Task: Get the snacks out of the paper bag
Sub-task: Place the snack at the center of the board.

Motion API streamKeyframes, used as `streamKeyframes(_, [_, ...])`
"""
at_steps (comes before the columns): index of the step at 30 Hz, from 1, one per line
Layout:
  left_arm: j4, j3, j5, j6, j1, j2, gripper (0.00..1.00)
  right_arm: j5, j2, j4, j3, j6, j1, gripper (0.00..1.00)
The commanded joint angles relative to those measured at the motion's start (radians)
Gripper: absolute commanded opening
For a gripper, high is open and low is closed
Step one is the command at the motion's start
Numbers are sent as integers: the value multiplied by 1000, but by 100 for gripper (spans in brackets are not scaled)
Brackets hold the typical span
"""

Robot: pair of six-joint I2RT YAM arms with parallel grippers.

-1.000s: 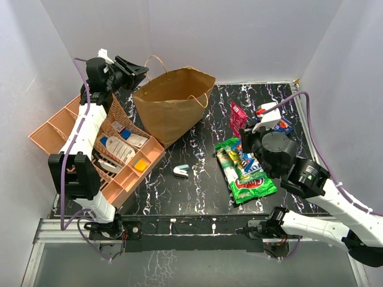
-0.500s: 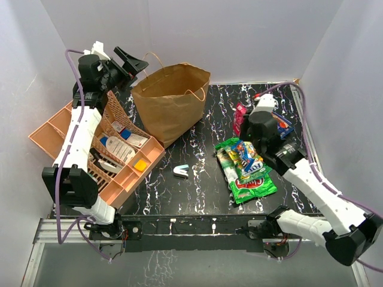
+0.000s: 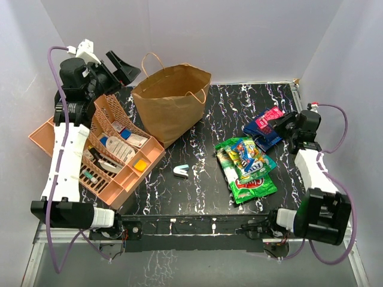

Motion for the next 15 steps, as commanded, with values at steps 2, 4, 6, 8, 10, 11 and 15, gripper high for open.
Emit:
streamKeyframes(2, [-100, 46, 19, 143, -3, -81, 98, -118, 111, 274, -17, 106, -82, 7])
streamKeyframes(4, [-103, 46, 16, 165, -25, -95, 98, -136, 157, 291, -19, 117, -104, 8])
streamKeyframes(6, [-101, 45, 31, 178, -42, -100, 98, -157, 197, 293, -18, 122, -122, 8])
streamKeyframes(8, [-91, 35, 43, 189, -64, -109, 98, -178, 221, 297, -30, 123, -138, 8])
streamKeyframes(10, [-81, 25, 53, 201, -92, -115, 98, -183, 235, 297, -42, 121, -146, 8])
streamKeyframes(11, [-80, 23, 59, 210, -107, -118, 98, -182, 240, 297, -49, 117, -147, 8])
streamKeyframes(15, [-87, 19, 35, 276, -188, -132, 98, -190, 255, 283, -68, 116, -157, 14])
